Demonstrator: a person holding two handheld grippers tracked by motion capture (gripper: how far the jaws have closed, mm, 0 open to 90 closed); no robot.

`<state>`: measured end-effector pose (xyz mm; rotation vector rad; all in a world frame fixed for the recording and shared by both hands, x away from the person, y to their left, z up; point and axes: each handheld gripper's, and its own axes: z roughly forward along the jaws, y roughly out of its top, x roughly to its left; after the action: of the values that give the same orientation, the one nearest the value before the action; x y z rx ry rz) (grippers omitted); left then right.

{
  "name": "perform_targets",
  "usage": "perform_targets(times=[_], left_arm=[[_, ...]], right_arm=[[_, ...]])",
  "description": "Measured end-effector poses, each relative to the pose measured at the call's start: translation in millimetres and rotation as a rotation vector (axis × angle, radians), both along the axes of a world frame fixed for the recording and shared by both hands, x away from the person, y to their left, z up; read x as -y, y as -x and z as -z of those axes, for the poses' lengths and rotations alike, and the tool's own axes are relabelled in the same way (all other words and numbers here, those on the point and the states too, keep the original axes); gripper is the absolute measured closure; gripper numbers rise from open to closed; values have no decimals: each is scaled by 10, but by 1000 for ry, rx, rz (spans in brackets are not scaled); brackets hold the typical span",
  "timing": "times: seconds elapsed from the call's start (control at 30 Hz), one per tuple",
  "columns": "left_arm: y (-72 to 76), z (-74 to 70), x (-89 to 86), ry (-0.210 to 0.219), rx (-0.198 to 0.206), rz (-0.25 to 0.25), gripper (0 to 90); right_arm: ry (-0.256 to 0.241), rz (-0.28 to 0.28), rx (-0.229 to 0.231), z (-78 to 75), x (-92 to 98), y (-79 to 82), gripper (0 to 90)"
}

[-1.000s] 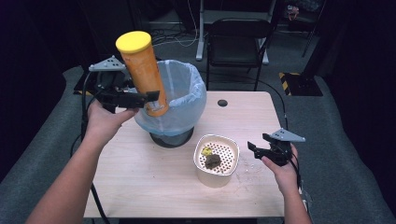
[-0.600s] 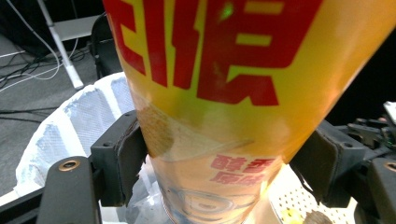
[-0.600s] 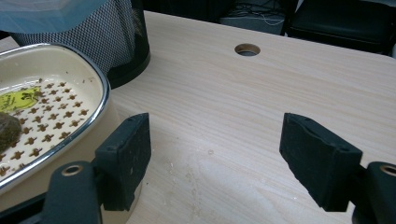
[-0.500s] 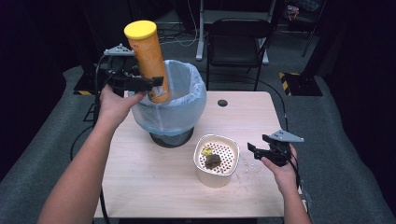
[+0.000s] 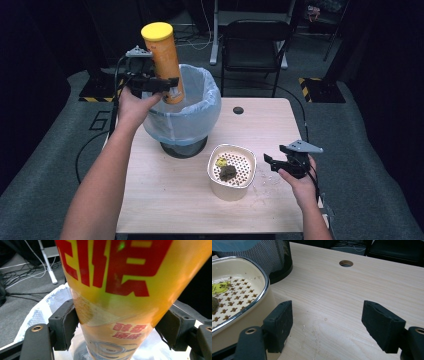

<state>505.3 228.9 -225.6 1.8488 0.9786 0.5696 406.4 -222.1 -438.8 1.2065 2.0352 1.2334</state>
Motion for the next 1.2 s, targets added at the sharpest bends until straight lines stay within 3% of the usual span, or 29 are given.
perform_targets(times=[0.27,0.53,0.6,0.63,0.67,0.77,0.83,0.9,0.97,1.2], left_arm=[[-147,137,44,-3,-28,-20,238],[-271,292,9,-10,-113,-39,237],[-301,320,14,-29,-145,-40,233],[-308,327,20,-38,-157,-56,152],[-309,328,14,-39,-160,-62,139],[-296,319,-28,-50,-156,-106,74],[-277,320,-62,-53,-164,-109,75],[-230,318,-99,-34,-136,-116,74],[-185,310,-157,-11,-124,-95,88],[15,230,-287,-8,-94,-64,150]], right_arm=[[0,-3,-6,34,-6,-15,248],[4,-9,-9,51,-14,-22,248],[0,-11,-10,57,-13,-28,248],[-7,-7,-14,67,-16,-33,248],[-7,-7,-14,67,-16,-33,248],[-5,-10,-20,83,-17,-36,248],[-5,-10,-20,81,-20,-39,248],[-5,-15,-16,72,-19,-37,248],[-14,-10,-16,64,-23,-30,248],[-14,-11,-13,55,-25,-26,248]])
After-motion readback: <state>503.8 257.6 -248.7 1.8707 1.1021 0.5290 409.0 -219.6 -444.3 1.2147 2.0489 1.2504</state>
